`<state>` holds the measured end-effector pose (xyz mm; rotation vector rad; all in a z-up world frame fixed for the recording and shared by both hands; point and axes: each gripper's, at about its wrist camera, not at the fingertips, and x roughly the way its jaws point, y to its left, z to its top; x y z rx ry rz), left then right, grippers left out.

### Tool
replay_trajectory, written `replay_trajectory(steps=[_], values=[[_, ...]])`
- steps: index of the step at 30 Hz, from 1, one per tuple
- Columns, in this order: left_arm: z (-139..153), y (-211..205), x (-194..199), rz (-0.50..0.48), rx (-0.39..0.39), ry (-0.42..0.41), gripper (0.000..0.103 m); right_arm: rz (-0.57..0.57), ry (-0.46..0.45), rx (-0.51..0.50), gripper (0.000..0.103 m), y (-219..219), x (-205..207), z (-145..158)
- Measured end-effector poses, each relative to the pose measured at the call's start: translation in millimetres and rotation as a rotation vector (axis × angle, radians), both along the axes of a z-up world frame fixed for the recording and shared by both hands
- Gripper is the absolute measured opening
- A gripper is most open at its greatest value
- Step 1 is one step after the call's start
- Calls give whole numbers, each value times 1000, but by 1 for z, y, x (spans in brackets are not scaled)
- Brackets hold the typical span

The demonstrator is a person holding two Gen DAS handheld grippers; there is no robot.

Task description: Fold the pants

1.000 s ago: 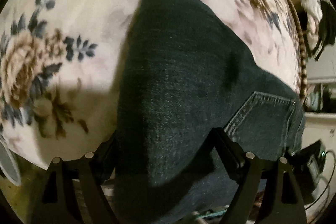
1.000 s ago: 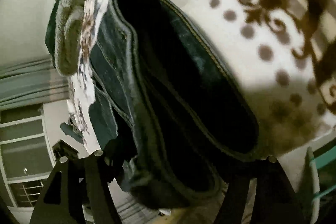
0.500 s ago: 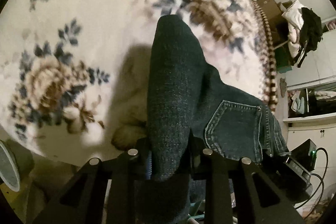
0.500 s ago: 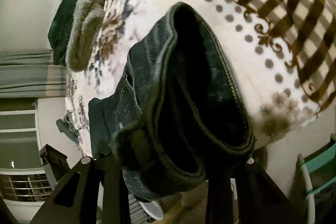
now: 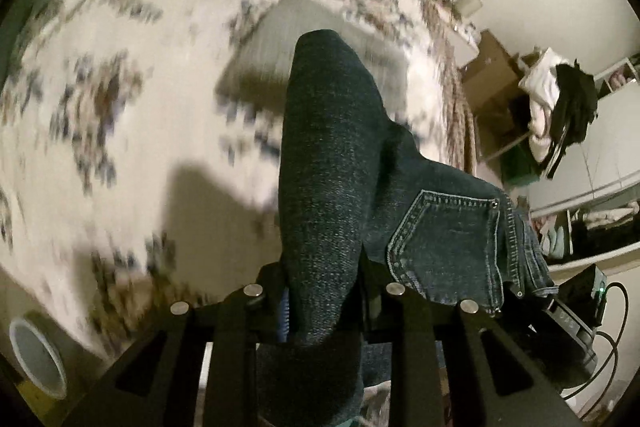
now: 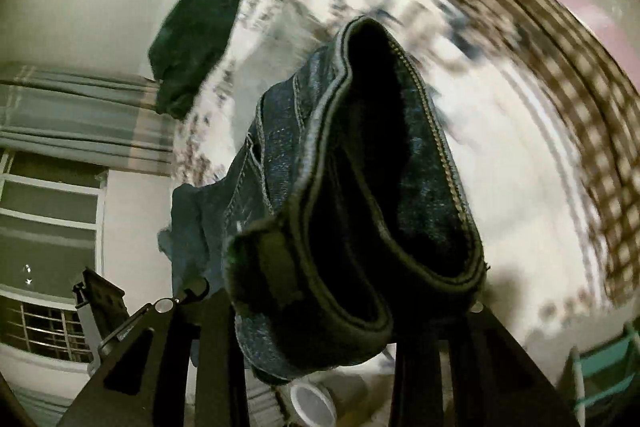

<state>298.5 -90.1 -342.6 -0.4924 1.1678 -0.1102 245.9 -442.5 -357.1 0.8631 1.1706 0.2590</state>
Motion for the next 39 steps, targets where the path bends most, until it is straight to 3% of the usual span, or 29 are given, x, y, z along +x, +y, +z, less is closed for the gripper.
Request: replay_trajectory(steps=[4, 9, 13, 18, 21, 23, 27, 29, 33, 37, 39], values=[[12, 26, 82, -6, 0, -44, 22, -17, -51, 15, 35, 29, 85, 22], [-8, 59, 181, -26, 5, -65, 22, -45, -79, 19, 35, 63, 186, 21], [-47, 74, 249, -51, 3, -60, 22, -71, -81, 25, 35, 81, 267, -9], [-99, 82, 299, -73, -22, -26, 22, -81, -59, 7, 35, 89, 331, -64], [-123, 84, 309, -72, -24, 11, 23, -77, -30, -14, 35, 89, 355, -95], [-130, 84, 308, -70, 0, 34, 32, -62, -9, -23, 36, 91, 363, -108], [-121, 75, 299, -83, 156, 49, 47, -44, 55, -46, 52, 90, 366, -121], [-115, 71, 292, -88, 242, 64, 75, -25, 68, -101, 62, 91, 364, -117], [-100, 66, 281, -110, 323, 42, 82, 12, 91, -280, 86, 100, 357, -101], [-81, 53, 274, -143, 402, 15, 97, 46, 73, -535, 97, 115, 347, -72], [-73, 47, 271, -152, 434, -4, 97, 54, 60, -644, 101, 125, 342, -59]])
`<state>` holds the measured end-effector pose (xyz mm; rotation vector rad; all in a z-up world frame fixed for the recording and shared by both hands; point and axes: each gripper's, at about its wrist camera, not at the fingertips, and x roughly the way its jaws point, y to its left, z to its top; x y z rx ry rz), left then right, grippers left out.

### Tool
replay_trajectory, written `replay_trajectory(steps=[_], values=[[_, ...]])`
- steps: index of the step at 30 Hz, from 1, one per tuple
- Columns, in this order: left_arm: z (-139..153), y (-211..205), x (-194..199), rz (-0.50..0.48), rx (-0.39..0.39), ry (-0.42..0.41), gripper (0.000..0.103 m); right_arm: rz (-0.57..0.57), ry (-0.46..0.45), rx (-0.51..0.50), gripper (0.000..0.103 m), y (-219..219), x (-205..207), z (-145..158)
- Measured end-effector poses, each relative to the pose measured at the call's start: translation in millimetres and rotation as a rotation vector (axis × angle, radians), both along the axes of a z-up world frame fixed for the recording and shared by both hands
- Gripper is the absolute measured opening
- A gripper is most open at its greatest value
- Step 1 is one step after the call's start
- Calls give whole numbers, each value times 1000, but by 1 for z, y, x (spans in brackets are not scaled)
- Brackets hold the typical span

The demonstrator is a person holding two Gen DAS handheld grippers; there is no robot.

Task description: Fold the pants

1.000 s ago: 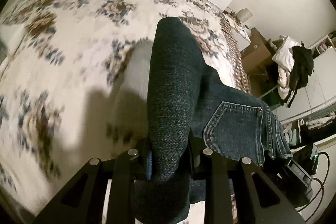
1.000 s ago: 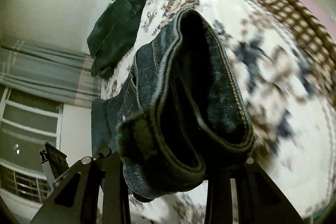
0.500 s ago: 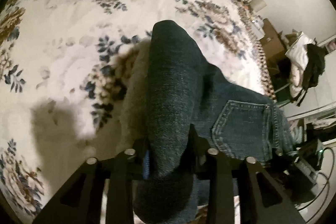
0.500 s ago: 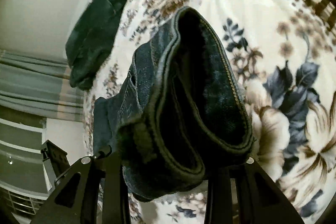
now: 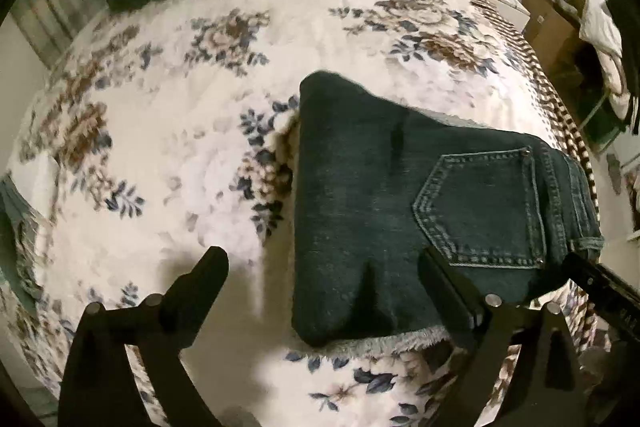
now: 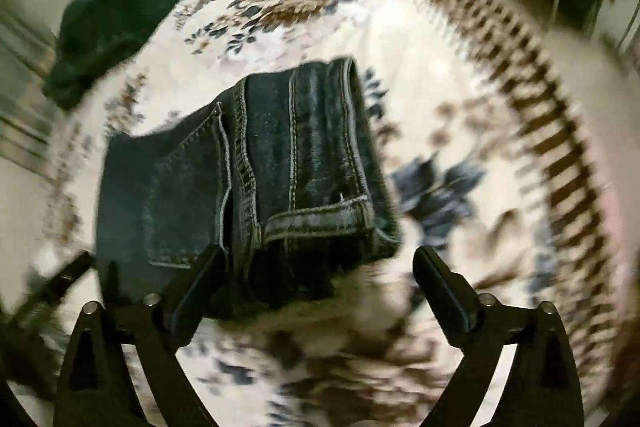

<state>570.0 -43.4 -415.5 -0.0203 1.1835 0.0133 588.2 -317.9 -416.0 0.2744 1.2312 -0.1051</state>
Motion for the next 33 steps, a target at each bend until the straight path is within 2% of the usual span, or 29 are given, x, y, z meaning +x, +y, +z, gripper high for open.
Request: replay_trajectory(steps=[5, 11, 19, 23, 27, 33], values=[[14, -10, -7, -19, 18, -15, 97, 27, -43, -185, 102, 21, -24, 35], [30, -12, -22, -3, 28, -32, 97, 64, -73, -245, 102, 37, -43, 61], [56, -18, -56, 12, 23, -56, 97, 103, -104, -223, 102, 47, -72, 88], [80, -20, -82, 16, 24, -71, 97, 104, -114, -198, 102, 44, -95, 109], [113, -24, -115, 22, 22, -90, 97, 103, -143, -189, 102, 42, -124, 144], [172, -37, -167, 21, 48, -106, 97, 122, -195, -209, 102, 40, -182, 219]])
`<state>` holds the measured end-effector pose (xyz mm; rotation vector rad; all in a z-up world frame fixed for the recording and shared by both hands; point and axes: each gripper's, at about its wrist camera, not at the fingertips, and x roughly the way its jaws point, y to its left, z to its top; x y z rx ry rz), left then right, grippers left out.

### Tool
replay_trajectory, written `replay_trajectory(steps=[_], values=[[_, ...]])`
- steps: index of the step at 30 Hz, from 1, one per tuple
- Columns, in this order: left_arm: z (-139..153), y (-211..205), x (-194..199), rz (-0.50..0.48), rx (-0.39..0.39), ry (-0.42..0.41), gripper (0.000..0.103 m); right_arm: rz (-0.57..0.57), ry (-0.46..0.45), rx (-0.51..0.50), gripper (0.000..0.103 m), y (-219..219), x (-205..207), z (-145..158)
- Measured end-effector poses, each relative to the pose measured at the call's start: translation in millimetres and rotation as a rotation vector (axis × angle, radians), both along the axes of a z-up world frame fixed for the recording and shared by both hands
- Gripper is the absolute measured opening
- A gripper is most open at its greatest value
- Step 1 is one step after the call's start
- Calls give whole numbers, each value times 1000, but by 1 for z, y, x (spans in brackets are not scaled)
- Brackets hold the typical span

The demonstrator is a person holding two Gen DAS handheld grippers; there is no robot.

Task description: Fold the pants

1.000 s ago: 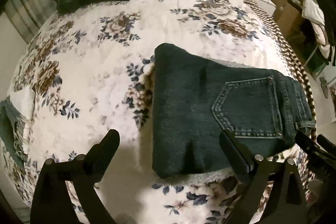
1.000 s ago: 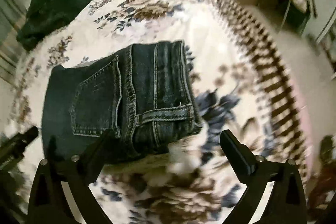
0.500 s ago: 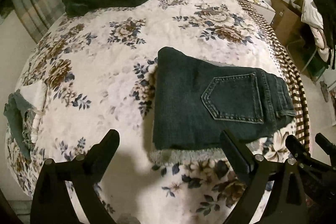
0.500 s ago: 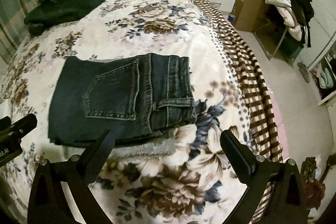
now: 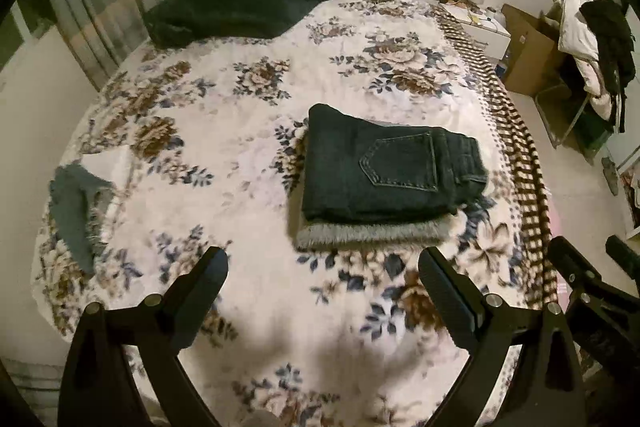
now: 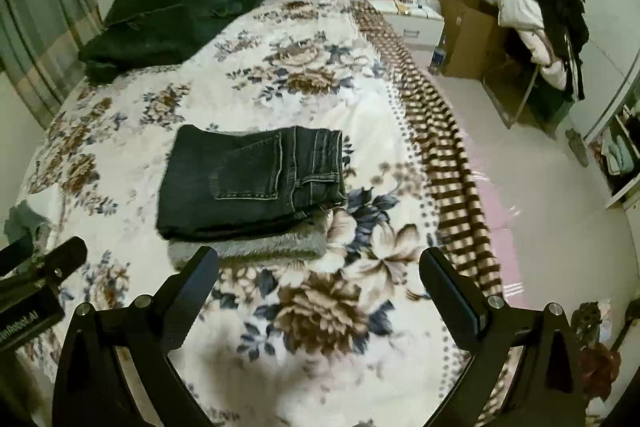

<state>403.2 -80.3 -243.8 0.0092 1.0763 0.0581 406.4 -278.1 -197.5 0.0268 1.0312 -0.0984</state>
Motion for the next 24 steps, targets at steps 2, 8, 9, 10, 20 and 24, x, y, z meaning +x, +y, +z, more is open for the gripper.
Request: replay_trajectory(steps=[2, 8, 9, 10, 20, 24], values=[[24, -4, -18, -3, -5, -13, 97, 10, -9, -10, 102, 0, -19, 26], [97, -15, -69, 5, -8, -76, 97, 42, -62, 0, 102, -2, -80, 109], [111, -16, -80, 8, -11, -95, 97, 47, -73, 3, 102, -3, -89, 120], [124, -16, -91, 15, -10, -111, 97, 54, -89, 10, 102, -4, -102, 136], [205, -19, -177, 71, -33, -221, 97, 122, -220, 8, 102, -10, -206, 254], [223, -18, -195, 67, -22, -250, 97, 122, -267, -3, 102, -13, -242, 291]])
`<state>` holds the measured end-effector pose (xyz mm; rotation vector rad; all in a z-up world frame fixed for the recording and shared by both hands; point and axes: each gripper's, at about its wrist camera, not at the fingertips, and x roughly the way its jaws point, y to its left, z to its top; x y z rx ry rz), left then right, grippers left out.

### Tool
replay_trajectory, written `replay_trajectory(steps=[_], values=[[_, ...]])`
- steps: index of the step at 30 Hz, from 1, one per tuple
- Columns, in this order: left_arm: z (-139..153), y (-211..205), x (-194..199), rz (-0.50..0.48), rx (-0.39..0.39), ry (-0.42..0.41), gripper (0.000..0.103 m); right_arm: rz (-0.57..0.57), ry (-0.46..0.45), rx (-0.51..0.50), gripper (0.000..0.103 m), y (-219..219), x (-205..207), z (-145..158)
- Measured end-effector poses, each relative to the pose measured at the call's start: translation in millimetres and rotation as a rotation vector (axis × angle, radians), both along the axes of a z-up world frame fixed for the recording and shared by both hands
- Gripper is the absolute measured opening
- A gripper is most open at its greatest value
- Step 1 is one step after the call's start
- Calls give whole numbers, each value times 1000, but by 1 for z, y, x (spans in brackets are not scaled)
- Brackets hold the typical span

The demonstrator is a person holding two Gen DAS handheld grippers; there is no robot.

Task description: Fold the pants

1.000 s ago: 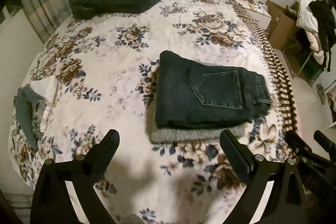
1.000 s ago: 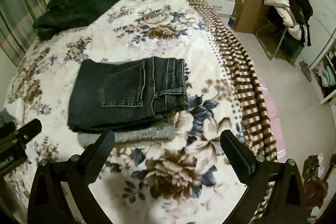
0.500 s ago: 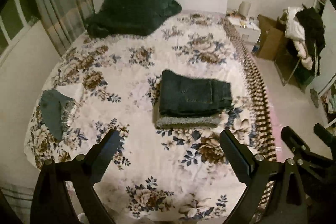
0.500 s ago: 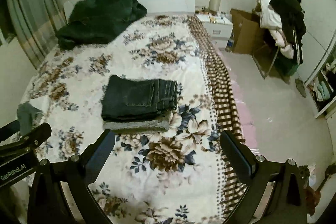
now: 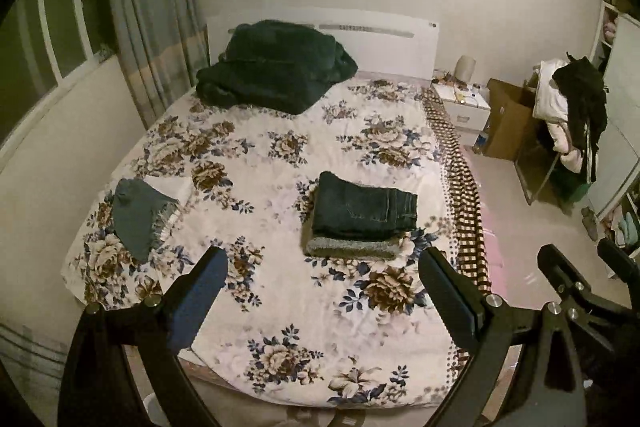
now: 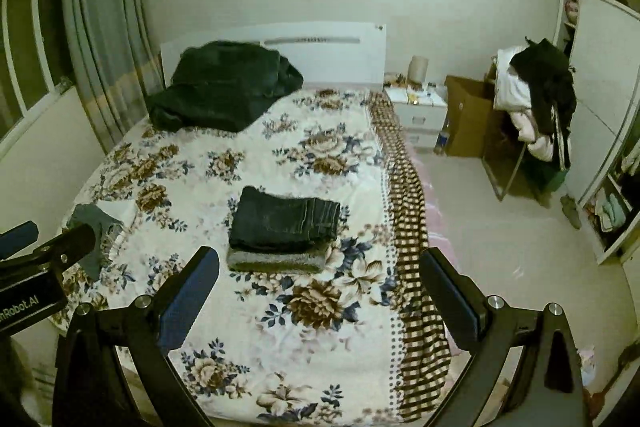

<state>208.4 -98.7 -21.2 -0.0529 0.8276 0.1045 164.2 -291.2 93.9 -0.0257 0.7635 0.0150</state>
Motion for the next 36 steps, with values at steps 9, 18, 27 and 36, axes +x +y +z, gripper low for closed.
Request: replay_trajectory(steps=[9, 18, 27, 36], values=[[28, 12, -33, -20, 24, -60, 102, -19, -67, -12, 103, 11, -56, 62], [30, 30, -43, -9, 34, -74, 102, -26, -74, 2, 103, 30, -70, 81], [17, 34, -42, -20, 26, -15, 102, -33, -44, -14, 103, 39, -57, 70], [15, 35, -39, -25, 27, -7, 102, -42, -27, -22, 103, 40, -45, 58]])
